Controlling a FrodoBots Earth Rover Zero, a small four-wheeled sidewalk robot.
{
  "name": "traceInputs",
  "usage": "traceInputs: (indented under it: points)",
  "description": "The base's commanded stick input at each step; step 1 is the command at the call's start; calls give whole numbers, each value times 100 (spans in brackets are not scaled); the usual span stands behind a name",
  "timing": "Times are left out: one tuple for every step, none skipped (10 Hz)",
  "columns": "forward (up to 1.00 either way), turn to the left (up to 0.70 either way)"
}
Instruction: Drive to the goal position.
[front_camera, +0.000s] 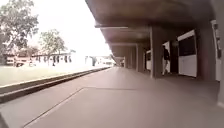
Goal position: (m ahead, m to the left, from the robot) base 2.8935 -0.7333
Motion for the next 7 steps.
traceInputs:
  points:
    - [50,0]
    - [50,0]
    - [50,0]
    - [50,0]
    - [50,0]
    - [50,0]
    - [50,0]
